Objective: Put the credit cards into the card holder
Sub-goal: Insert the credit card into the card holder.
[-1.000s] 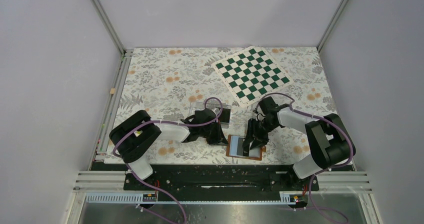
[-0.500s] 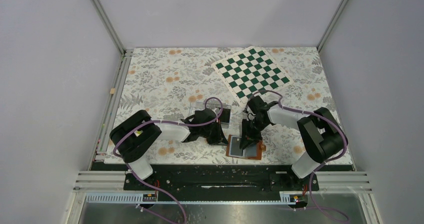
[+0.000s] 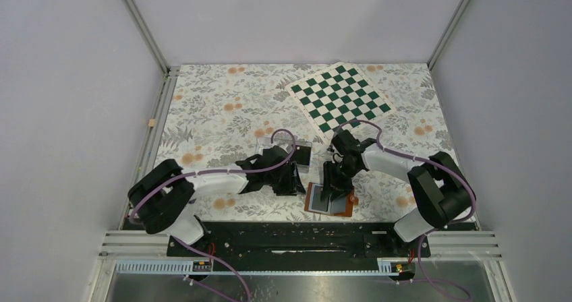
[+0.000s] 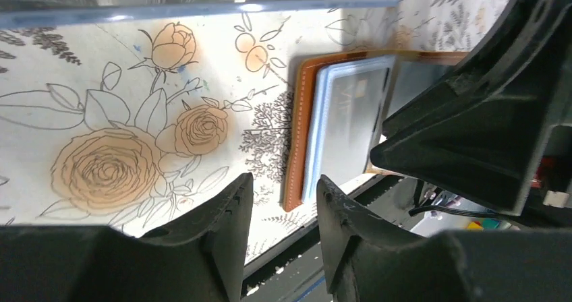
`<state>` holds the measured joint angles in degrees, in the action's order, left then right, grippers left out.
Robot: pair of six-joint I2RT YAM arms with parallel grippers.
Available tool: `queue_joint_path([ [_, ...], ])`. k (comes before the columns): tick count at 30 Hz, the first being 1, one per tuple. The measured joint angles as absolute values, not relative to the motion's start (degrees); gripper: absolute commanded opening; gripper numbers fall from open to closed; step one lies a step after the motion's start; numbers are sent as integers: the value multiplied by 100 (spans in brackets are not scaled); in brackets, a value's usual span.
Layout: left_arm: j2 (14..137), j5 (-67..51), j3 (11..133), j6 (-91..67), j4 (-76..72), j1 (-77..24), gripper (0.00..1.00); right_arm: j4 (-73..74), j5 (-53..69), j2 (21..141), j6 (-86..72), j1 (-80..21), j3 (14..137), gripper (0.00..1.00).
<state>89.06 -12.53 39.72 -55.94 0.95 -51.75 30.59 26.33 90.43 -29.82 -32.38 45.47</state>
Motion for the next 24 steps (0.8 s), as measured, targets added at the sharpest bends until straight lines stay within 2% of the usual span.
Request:
queue_joint_path([
  [6, 8447, -1188, 3972, -5474, 189, -5183, 40, 3098, 2491, 8705, -2961, -3238, 4438, 17],
  [8, 8521, -1302, 3972, -5459, 27, -5207, 39, 3096, 2475, 8707, -2963, -3238, 4394, 12],
  [17, 9480, -1988, 4018, -5540, -755, -5387, 39, 3096, 2473, 9070, -2932, -3238, 4318, 0],
  [24, 9574, -2047, 4115, -5529, -770, -5387, 38, 3159, 2471, 9089, -2908, -3238, 4318, 0],
])
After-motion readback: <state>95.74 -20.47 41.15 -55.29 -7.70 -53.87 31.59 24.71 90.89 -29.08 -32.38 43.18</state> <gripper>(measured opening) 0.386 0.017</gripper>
